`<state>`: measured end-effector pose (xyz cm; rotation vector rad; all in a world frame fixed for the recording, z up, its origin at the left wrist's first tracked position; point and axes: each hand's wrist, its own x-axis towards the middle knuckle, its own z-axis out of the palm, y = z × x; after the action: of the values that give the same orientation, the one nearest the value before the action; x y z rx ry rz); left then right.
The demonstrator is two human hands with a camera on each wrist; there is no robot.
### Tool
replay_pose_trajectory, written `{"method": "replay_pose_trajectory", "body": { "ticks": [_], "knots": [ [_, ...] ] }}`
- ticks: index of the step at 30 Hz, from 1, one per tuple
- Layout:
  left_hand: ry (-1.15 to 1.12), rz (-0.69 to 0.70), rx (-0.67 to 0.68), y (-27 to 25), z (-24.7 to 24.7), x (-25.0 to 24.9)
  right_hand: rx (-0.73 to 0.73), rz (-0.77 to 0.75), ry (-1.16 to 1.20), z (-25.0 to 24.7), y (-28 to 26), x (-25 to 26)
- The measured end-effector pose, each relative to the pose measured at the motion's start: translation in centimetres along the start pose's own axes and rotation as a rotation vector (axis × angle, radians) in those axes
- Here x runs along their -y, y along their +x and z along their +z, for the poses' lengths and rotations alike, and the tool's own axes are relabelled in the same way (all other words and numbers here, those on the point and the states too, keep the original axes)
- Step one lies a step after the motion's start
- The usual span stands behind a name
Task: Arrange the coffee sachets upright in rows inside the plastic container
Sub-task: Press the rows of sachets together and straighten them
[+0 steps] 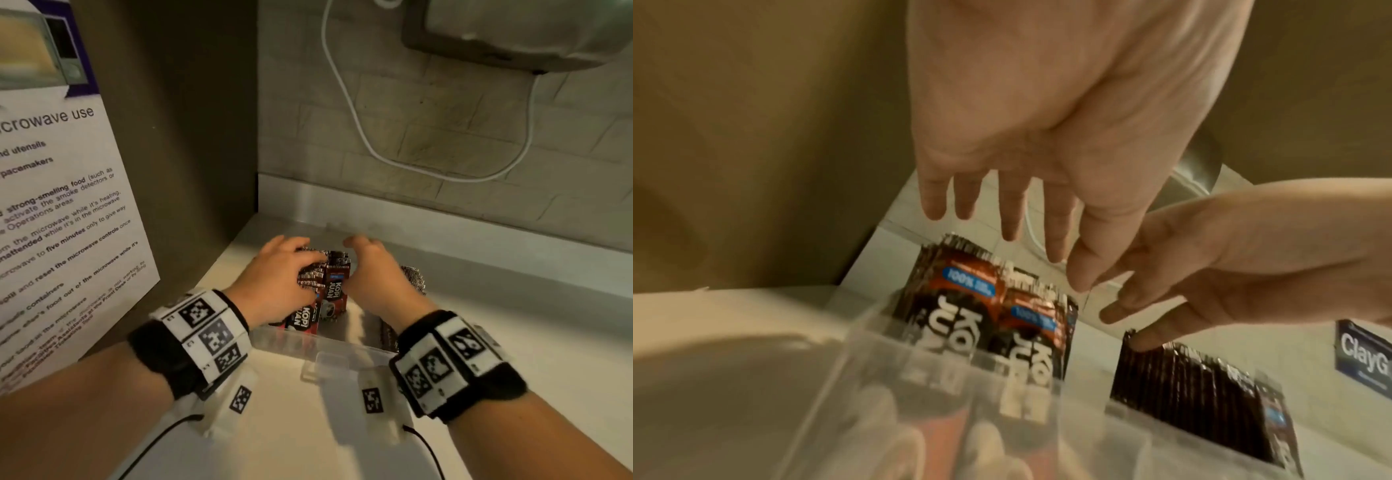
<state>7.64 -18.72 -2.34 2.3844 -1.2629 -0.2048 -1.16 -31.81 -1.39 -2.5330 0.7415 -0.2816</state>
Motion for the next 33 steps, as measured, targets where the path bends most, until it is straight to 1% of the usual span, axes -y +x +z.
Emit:
{"method": "replay_pose_trajectory", "body": {
  "ticks": [2, 4, 6, 9, 13, 17, 21, 29, 33],
  "knots": [
    [0.066, -0.003, 0.075, 0.1, 0.6, -0.3, 0.05, 0.017, 0.007, 1.1, 0.4, 0.1],
    [0.127, -0.015, 0.155, 0.3, 0.9, -0.5, 0.093, 0.015, 0.043, 1.7, 0.8, 0.4],
    [0.158, -0.03, 0.223, 0.5, 1.2, -0.6, 0.116, 0.003, 0.031, 2.1, 1.2, 0.6],
    [0.19, -0.039, 0.272, 0.5, 1.6, -0.6, 0.118, -0.038, -0.021, 2.5, 1.7, 0.8],
    [0.199, -0.048, 0.271, 0.5, 1.7, -0.5, 0.107, -0.042, -0.08, 2.9, 1.9, 0.6],
    [0.201, -0.049, 0.284, 0.3, 1.7, -0.6, 0.033, 0.009, 0.001, 3.1, 2.0, 0.2],
    [0.199, -0.05, 0.29, 0.2, 1.7, -0.6, -0.025, 0.039, 0.014, 3.2, 2.4, -0.2],
    [0.197, -0.051, 0.288, 0.2, 1.8, -0.6, -0.021, -0.019, 0.057, 3.6, 2.4, -0.3],
    [0.2, -0.047, 0.291, 0.3, 1.9, -0.6, -0.05, -0.024, 0.033, 3.8, 2.5, -0.4]
  ]
}}
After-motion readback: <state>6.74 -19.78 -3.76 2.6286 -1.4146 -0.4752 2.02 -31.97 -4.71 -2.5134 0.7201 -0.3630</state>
